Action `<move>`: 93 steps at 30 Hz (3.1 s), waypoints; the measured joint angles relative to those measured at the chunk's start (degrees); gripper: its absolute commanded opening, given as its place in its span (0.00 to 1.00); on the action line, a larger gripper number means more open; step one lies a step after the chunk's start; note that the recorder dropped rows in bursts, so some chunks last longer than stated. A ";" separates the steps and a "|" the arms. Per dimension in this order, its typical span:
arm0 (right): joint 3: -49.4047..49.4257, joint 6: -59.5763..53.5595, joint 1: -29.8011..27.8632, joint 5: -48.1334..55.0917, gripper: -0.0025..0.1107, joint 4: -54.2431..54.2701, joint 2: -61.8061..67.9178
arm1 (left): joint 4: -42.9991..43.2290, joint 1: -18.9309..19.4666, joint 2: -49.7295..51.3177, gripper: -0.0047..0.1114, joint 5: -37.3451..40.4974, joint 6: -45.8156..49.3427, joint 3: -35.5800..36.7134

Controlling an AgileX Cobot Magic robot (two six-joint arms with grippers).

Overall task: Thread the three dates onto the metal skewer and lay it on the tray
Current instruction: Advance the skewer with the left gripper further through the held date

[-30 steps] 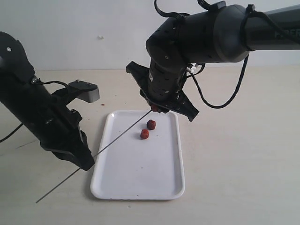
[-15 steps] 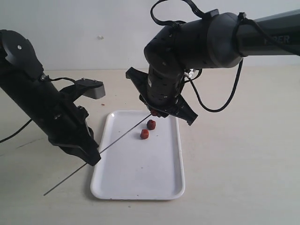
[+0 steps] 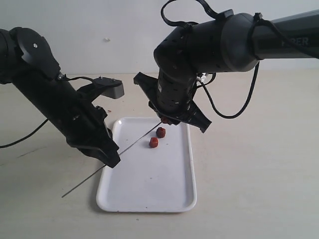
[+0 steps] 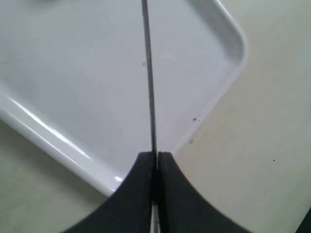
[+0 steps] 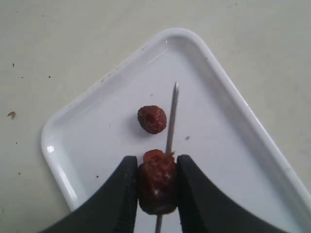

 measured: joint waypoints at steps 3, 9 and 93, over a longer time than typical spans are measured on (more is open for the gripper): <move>0.00 -0.22 0.00 0.09 0.27 -0.10 0.00 | 0.14 0.00 0.00 0.04 -0.29 0.00 -0.51; 0.00 -0.63 0.00 0.09 0.27 -0.10 0.00 | 0.03 -0.15 0.00 0.04 -1.90 0.00 -0.63; 0.00 -7.05 0.00 -3.77 0.52 -0.61 0.00 | -0.85 -0.24 0.00 0.04 -3.69 2.71 -0.84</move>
